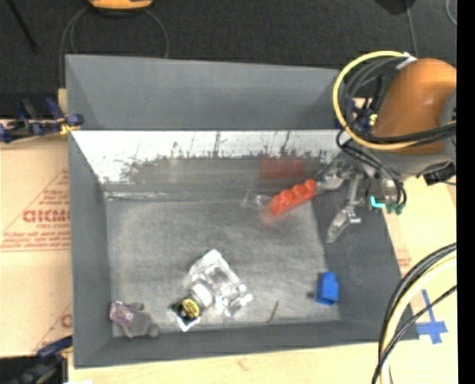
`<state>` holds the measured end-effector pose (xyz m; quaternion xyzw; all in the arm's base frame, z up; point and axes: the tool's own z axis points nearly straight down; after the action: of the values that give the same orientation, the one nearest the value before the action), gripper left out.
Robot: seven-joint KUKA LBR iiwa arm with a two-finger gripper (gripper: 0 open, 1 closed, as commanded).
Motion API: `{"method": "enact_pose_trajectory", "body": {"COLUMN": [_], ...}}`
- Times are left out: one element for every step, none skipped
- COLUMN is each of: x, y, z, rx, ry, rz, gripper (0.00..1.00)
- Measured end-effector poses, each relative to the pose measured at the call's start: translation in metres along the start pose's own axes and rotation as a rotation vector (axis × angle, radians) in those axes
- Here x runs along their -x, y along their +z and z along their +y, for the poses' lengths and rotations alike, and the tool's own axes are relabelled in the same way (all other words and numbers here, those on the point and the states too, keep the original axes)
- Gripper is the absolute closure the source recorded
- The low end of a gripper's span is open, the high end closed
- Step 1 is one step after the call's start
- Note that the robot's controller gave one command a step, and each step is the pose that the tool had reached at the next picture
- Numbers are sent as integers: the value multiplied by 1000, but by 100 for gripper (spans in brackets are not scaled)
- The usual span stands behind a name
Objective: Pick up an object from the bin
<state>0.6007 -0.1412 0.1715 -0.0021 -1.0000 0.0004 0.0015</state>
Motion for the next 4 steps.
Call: {"method": "enact_pose_trajectory", "body": {"x": [33,35,35,42], "y": [54,66,57,79], "z": [5,7,-3,2], "rx": [-1,-3,-4,-5], "ry": [-202,-563,-799,-990], "rz": [-11,-8,-9,-18], "gripper": [0,0,0,0]}}
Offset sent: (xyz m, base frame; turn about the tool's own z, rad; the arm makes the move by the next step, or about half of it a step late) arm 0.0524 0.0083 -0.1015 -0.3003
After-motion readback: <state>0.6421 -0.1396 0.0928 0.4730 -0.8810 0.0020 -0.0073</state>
